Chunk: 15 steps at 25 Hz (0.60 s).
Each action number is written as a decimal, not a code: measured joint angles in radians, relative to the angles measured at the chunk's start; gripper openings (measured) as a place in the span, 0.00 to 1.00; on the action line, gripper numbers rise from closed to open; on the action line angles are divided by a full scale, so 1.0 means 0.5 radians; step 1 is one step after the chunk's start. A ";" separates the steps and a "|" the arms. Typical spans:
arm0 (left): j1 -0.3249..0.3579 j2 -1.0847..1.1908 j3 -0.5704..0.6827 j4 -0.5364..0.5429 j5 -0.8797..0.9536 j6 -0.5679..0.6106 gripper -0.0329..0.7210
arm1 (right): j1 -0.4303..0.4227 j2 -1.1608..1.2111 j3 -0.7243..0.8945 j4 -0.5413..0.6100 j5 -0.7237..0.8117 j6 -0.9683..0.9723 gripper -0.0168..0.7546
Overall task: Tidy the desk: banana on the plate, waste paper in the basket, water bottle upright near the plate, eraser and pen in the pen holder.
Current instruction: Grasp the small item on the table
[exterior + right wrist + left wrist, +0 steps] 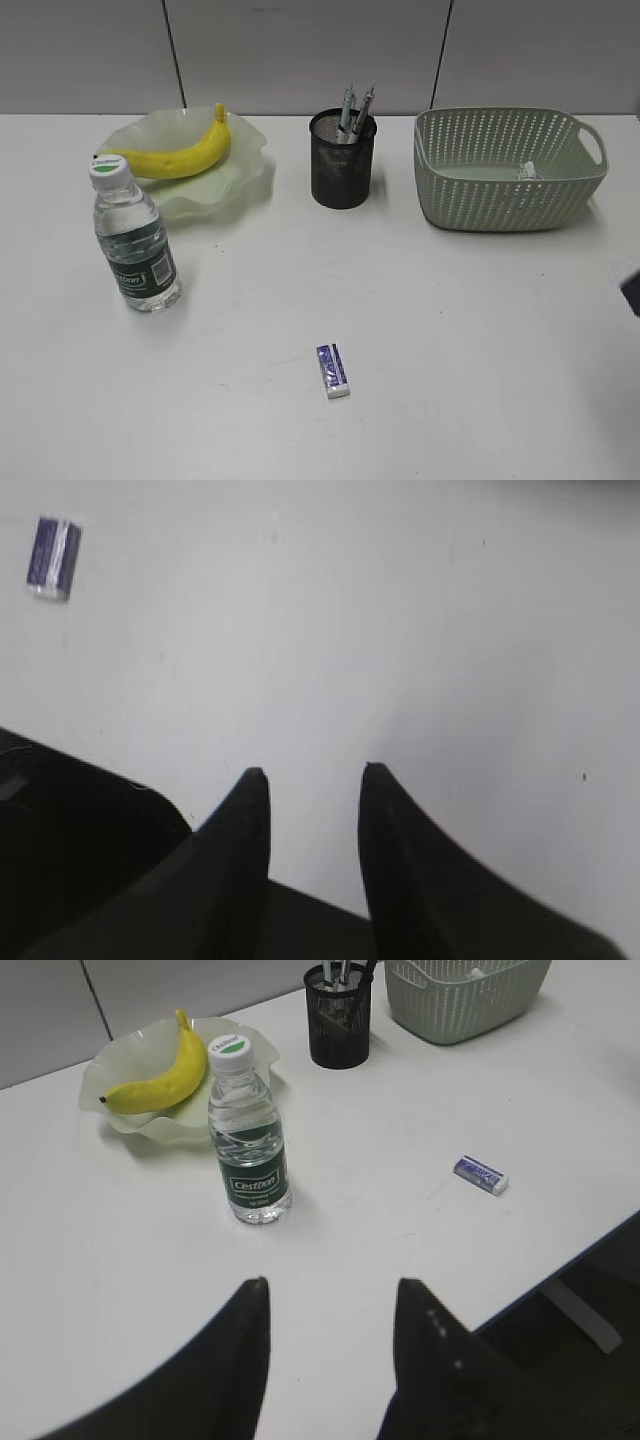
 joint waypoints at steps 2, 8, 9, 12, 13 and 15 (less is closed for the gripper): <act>0.000 0.000 0.000 0.000 0.000 0.000 0.45 | 0.000 -0.209 0.177 0.000 0.011 -0.007 0.35; 0.000 0.060 0.000 0.000 -0.002 0.000 0.45 | 0.000 -0.845 0.559 -0.007 0.007 -0.012 0.35; 0.000 0.088 0.000 0.000 -0.002 0.000 0.45 | 0.000 -0.943 0.579 -0.013 -0.006 -0.012 0.35; 0.000 0.197 0.000 0.000 -0.002 0.000 0.45 | 0.000 -1.204 0.592 -0.016 -0.068 -0.012 0.35; 0.000 0.238 0.000 0.000 -0.002 0.000 0.45 | 0.000 -1.283 0.592 -0.022 -0.072 -0.012 0.35; 0.000 0.362 0.000 -0.009 -0.002 0.000 0.45 | 0.000 -1.401 0.592 -0.041 -0.074 -0.012 0.35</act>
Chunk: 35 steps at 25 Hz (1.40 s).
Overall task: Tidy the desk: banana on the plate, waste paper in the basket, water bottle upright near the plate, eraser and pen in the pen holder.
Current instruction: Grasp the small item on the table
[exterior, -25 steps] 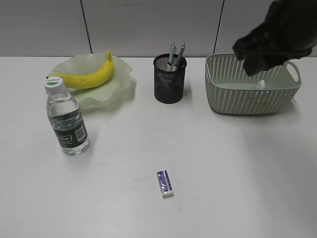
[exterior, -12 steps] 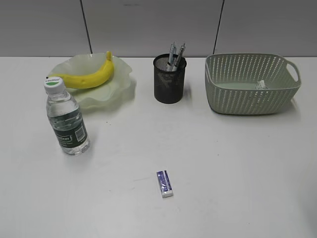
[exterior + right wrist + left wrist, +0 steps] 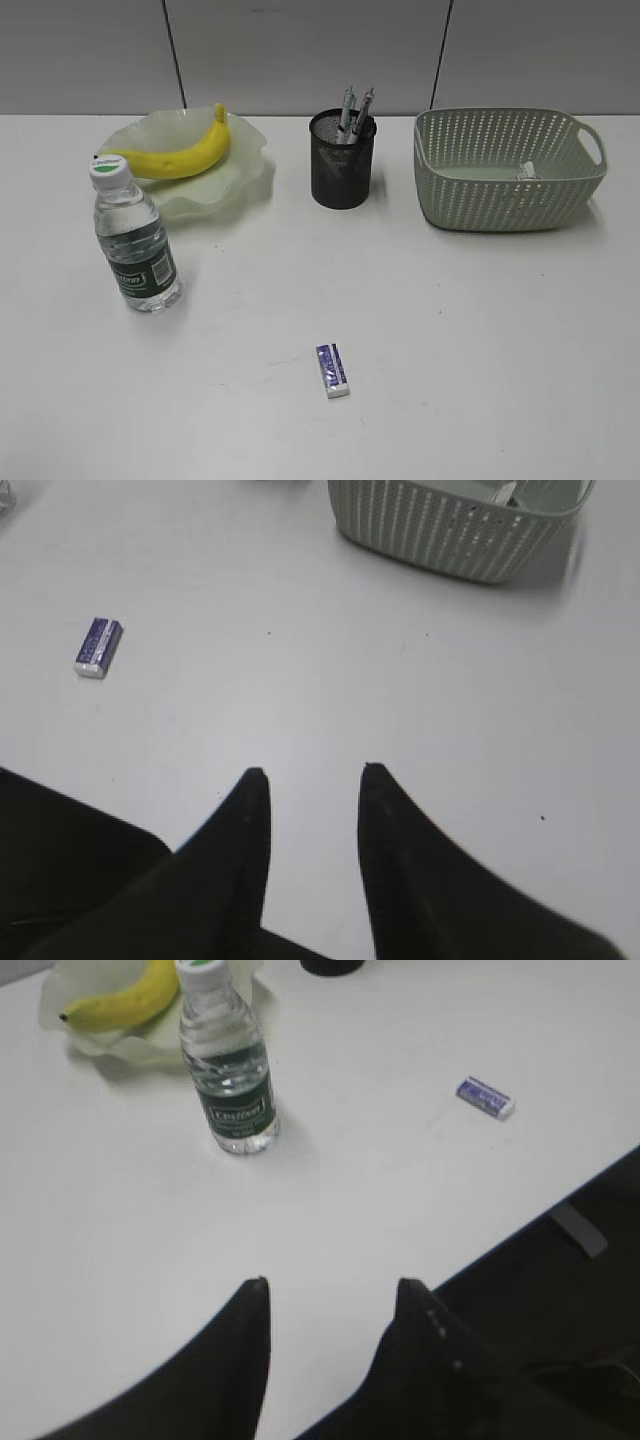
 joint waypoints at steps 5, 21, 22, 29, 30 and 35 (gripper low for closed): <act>0.000 0.447 -0.014 -0.064 -0.019 0.000 0.45 | 0.000 -0.141 0.002 -0.026 0.004 -0.007 0.35; -0.110 2.183 -0.502 -0.745 -0.856 0.184 0.45 | 0.000 -0.183 -0.002 -0.027 0.184 -0.152 0.35; -0.140 2.242 -0.546 -0.750 -0.893 0.188 0.45 | 0.000 -0.217 -0.002 -0.027 0.192 -0.152 0.35; -0.295 2.616 -0.692 -0.818 -1.124 0.191 0.45 | 0.000 -0.600 0.040 -0.027 0.281 -0.156 0.35; -0.310 2.667 -0.706 -0.824 -1.139 0.191 0.45 | 0.000 -0.664 0.040 -0.027 0.281 -0.156 0.35; -0.379 2.919 -0.864 -0.938 -1.147 0.173 0.46 | 0.000 -0.762 0.042 -0.023 0.294 -0.163 0.35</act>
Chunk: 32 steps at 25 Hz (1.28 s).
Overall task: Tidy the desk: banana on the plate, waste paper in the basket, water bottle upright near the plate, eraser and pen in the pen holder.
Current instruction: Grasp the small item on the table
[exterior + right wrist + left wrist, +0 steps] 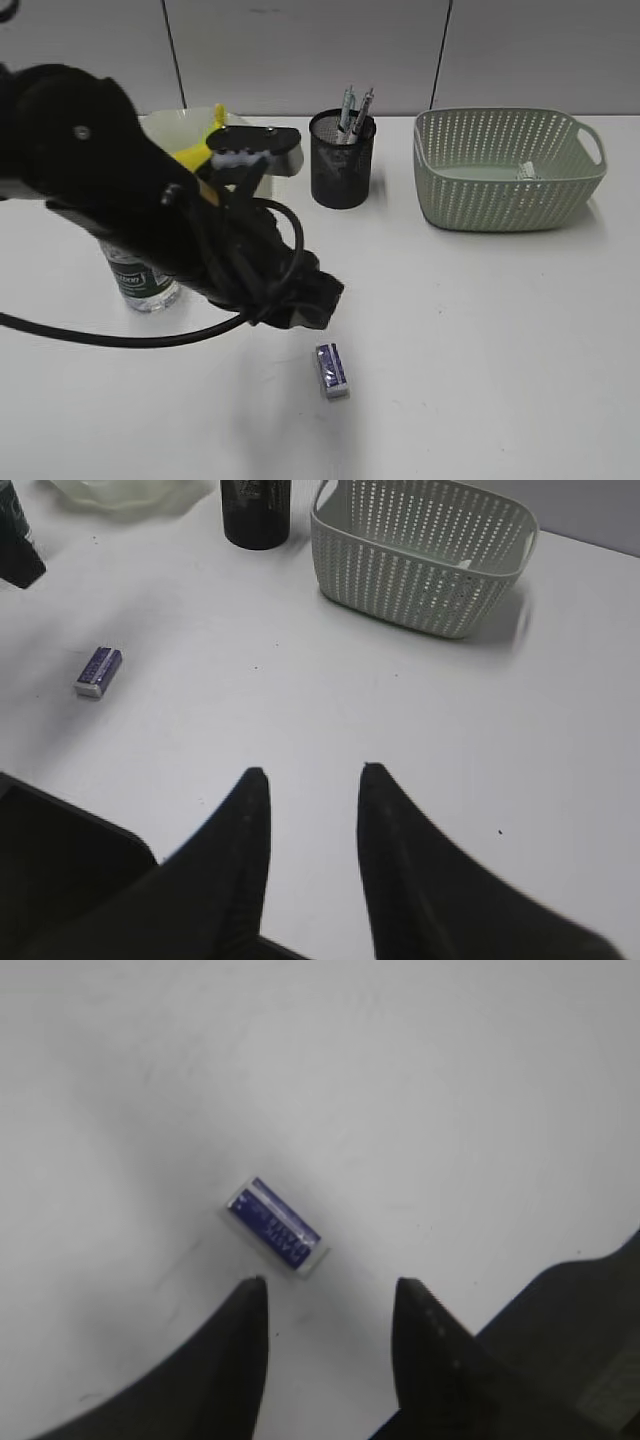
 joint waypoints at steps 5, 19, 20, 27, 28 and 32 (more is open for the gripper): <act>-0.062 0.325 -0.262 0.028 0.129 -0.470 0.47 | 0.000 0.000 0.000 0.002 0.000 -0.006 0.35; -0.078 1.045 -0.941 0.311 0.787 -1.178 0.65 | 0.000 0.000 0.000 0.002 0.000 -0.010 0.35; -0.078 1.066 -0.952 0.311 0.804 -1.184 0.58 | 0.000 0.000 0.000 0.002 0.000 -0.022 0.35; -0.078 1.105 -1.058 0.392 0.896 -1.191 0.26 | 0.000 0.000 0.000 0.000 0.000 -0.010 0.35; -0.078 1.105 -1.096 0.420 0.916 -1.191 0.26 | 0.000 0.000 0.000 0.000 0.000 -0.010 0.35; -0.076 1.059 -1.309 0.576 0.950 -1.191 0.26 | 0.000 0.000 0.000 0.000 0.000 -0.022 0.35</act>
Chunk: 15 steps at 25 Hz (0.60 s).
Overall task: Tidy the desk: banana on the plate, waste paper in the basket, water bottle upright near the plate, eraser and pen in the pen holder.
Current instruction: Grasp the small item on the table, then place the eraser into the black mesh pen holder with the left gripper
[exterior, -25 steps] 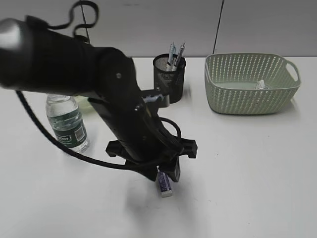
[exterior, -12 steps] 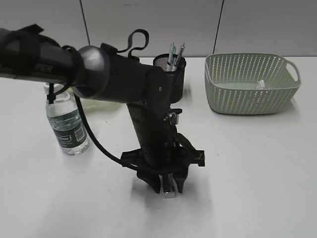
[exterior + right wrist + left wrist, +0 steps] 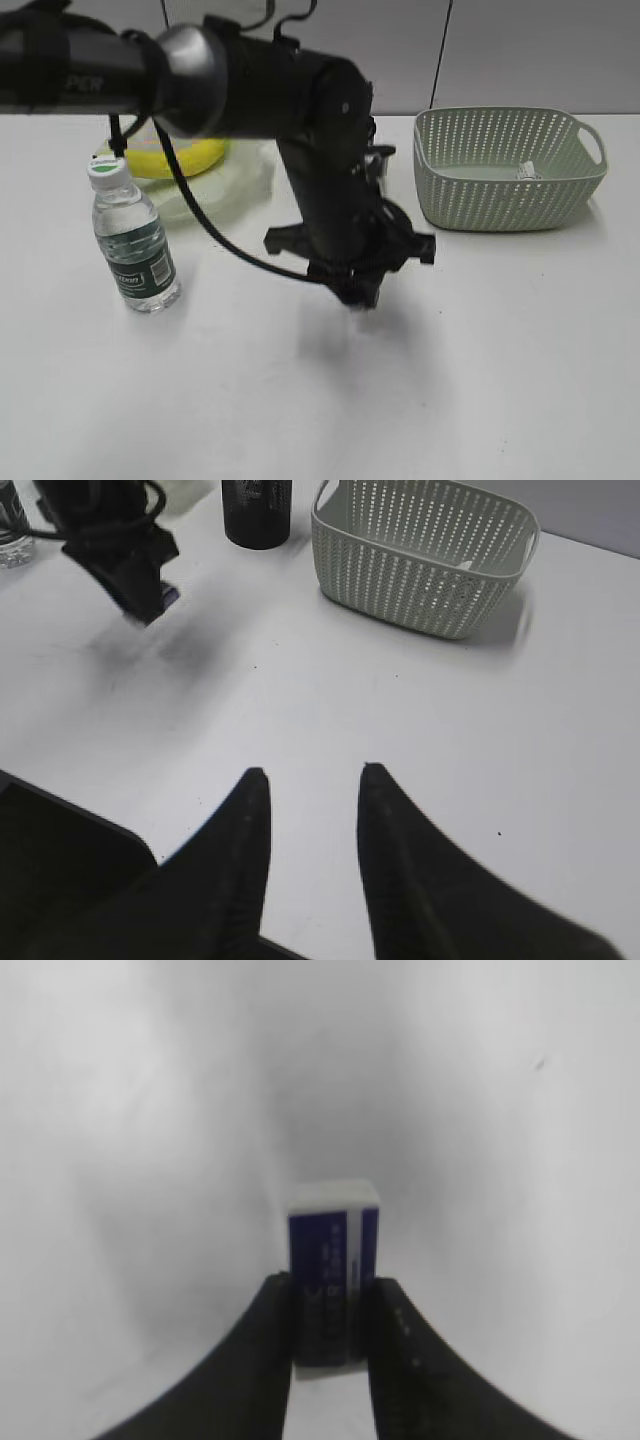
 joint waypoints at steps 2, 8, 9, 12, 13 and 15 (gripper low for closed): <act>0.015 -0.041 -0.135 0.119 -0.014 0.000 0.26 | 0.000 0.000 0.000 0.000 0.000 0.000 0.35; 0.206 -0.087 -0.480 0.556 -0.387 0.000 0.26 | 0.000 0.000 0.000 0.000 0.000 0.000 0.35; 0.247 -0.087 -0.490 0.575 -0.508 0.000 0.26 | 0.000 0.000 0.000 0.000 0.000 0.000 0.35; 0.368 -0.046 -0.497 0.586 -0.806 0.000 0.26 | 0.000 0.000 0.000 0.000 0.000 0.000 0.35; 0.401 -0.018 -0.497 0.581 -0.893 0.000 0.26 | 0.000 0.000 0.000 0.000 0.000 0.000 0.35; 0.449 0.044 -0.497 0.551 -1.031 0.000 0.26 | 0.000 0.000 0.000 0.000 0.000 0.000 0.35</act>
